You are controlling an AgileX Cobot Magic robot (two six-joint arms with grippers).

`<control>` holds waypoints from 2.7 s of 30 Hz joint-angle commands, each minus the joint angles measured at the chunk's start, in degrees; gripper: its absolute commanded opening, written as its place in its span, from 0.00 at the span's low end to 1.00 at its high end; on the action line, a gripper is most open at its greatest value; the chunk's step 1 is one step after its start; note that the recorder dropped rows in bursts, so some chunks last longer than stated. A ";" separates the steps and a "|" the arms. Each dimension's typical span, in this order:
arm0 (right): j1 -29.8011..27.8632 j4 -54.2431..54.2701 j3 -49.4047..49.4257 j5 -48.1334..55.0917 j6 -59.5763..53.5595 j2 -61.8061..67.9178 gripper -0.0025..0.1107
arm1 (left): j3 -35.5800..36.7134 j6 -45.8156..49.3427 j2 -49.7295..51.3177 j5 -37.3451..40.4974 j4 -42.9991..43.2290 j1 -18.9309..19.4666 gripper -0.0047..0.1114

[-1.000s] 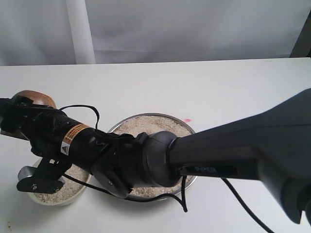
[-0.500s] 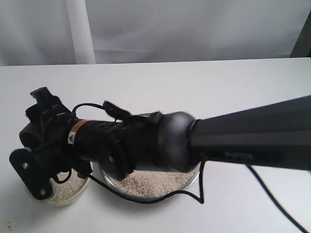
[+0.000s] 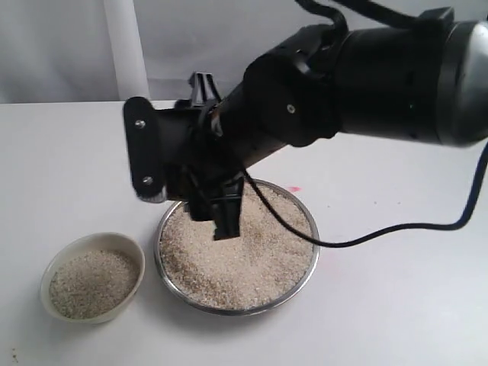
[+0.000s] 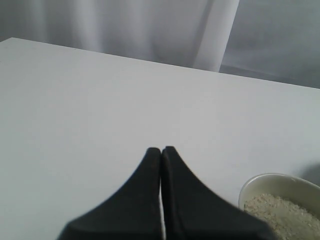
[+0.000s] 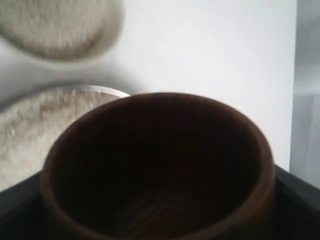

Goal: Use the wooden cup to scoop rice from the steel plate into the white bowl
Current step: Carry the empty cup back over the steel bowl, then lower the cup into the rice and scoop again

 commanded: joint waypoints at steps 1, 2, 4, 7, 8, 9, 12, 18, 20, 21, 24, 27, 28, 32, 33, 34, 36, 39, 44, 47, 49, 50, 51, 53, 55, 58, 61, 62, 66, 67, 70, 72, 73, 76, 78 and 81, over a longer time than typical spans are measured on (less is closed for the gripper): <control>-2.16 -13.19 -4.86 11.78 11.00 2.05 0.02 | -0.20 -0.08 -0.13 -0.36 -0.33 -0.27 0.04; -2.16 -16.12 -6.37 14.14 13.01 3.13 0.02 | -0.20 -0.08 -0.13 -0.36 -0.33 -0.27 0.04; -2.16 -20.47 -9.25 18.04 15.77 5.60 0.02 | -0.20 -0.08 -0.13 -0.36 -0.33 -0.27 0.04; -2.05 -26.62 -13.46 20.66 17.49 9.54 0.02 | -0.20 -0.08 -0.13 -0.36 -0.33 -0.27 0.04; -2.05 -29.07 -14.22 20.89 17.49 10.91 0.02 | -0.20 -0.08 -0.13 -0.36 -0.33 -0.27 0.04; -2.05 -31.92 -14.50 21.05 17.63 12.23 0.02 | -0.20 -0.08 -0.13 -0.36 -0.33 -0.27 0.04; -1.81 -40.23 -14.50 21.39 17.72 15.87 0.02 | -0.20 -0.08 -0.13 -0.36 -0.33 -0.27 0.04; -1.81 -44.52 -14.50 22.69 17.72 21.48 0.02 | -0.20 -0.08 -0.13 -0.36 -0.33 -0.27 0.04; -1.52 -44.85 -14.50 22.80 17.72 22.77 0.02 | -0.20 -0.08 -0.13 -0.36 -0.33 -0.27 0.04; -1.19 -45.31 -14.50 22.94 17.72 23.40 0.02 | -0.20 -0.08 -0.13 -0.36 -0.33 -0.27 0.04; -0.67 -46.11 -14.59 23.03 17.72 24.68 0.02 | -0.20 -0.08 -0.13 -0.36 -0.33 -0.27 0.04; -0.57 -46.22 -14.59 23.03 17.72 25.58 0.02 | -0.20 -0.08 -0.13 -0.36 -0.33 -0.27 0.04; -0.43 -46.22 -14.59 23.03 17.72 25.94 0.02 | -0.20 -0.08 -0.13 -0.36 -0.33 -0.27 0.04; -0.09 -46.10 -14.59 23.44 17.72 26.55 0.02 | -0.20 -0.08 -0.13 -0.36 -0.33 -0.27 0.04; -0.03 -46.10 -14.59 23.44 17.72 26.55 0.02 | -0.20 -0.08 -0.13 -0.36 -0.33 -0.27 0.04; 0.22 -46.10 -14.59 23.44 17.72 26.55 0.02 | -0.20 -0.08 -0.13 -0.36 -0.33 -0.27 0.04; 0.61 -46.10 -14.59 23.44 17.45 26.55 0.02 | -0.20 -0.08 -0.13 -0.36 -0.33 -0.27 0.04; 1.21 -46.10 -14.59 23.14 17.45 26.95 0.02 | -0.20 -0.08 -0.13 -0.36 -0.33 -0.27 0.04; 1.83 -45.57 -14.59 23.00 17.45 27.53 0.02 | -0.20 -0.08 -0.13 -0.36 -0.33 -0.27 0.04; 2.04 -45.43 -14.59 22.65 17.05 27.53 0.02 | -0.20 -0.08 -0.13 -0.36 -0.33 -0.27 0.04; 2.15 -44.77 -14.59 22.38 17.05 27.53 0.02 | -0.20 -0.08 -0.13 -0.36 -0.33 -0.27 0.04; 2.15 -44.37 -14.59 22.27 17.05 27.53 0.02 | -0.20 -0.08 -0.13 -0.36 -0.33 -0.27 0.04; 2.41 -43.38 -14.59 21.44 16.64 27.53 0.02 | -0.20 -0.08 -0.13 -0.36 -0.33 -0.27 0.04; 2.90 -42.42 -14.59 20.24 16.07 27.53 0.02 | -0.20 -0.08 -0.13 -0.36 -0.33 -0.27 0.04; 3.36 -41.52 -14.59 19.68 15.66 27.53 0.02 | -0.20 -0.08 -0.13 -0.36 -0.33 -0.27 0.04; 4.09 -39.60 -14.59 19.53 14.64 27.53 0.02 | -0.20 -0.08 -0.13 -0.36 -0.33 -0.27 0.04; 4.87 -39.16 -14.59 19.13 14.50 27.53 0.02 | -0.20 -0.08 -0.13 -0.36 -0.33 -0.27 0.04; 5.13 -38.67 -14.59 18.99 14.35 27.53 0.02 | -0.20 -0.08 -0.13 -0.36 -0.33 -0.27 0.04; 5.49 -37.17 -14.59 18.48 13.84 27.53 0.02 | -0.20 -0.08 -0.13 -0.36 -0.33 -0.27 0.04; 5.76 -37.18 -14.59 18.48 13.84 27.53 0.02 | -0.20 -0.08 -0.13 -0.36 -0.33 -0.27 0.04; 6.14 -36.44 -14.59 18.48 12.68 27.41 0.02 | -0.20 -0.08 -0.13 -0.36 -0.33 -0.27 0.04; 6.35 -35.90 -14.59 18.48 12.55 27.29 0.02 | -0.20 -0.08 -0.13 -0.36 -0.33 -0.27 0.04; 6.48 -35.80 -14.59 18.48 12.55 27.29 0.02 | -0.20 -0.08 -0.13 -0.36 -0.33 -0.27 0.04; 6.57 -34.70 -14.59 18.61 12.55 27.29 0.02 | -0.20 -0.08 -0.13 -0.36 -0.33 -0.27 0.04; 6.57 -34.44 -14.59 18.61 12.55 27.29 0.02 | -0.20 -0.08 -0.13 -0.36 -0.33 -0.27 0.04; 6.57 -33.14 -14.59 18.61 12.55 27.29 0.02 | -0.20 -0.08 -0.13 -0.36 -0.33 -0.27 0.04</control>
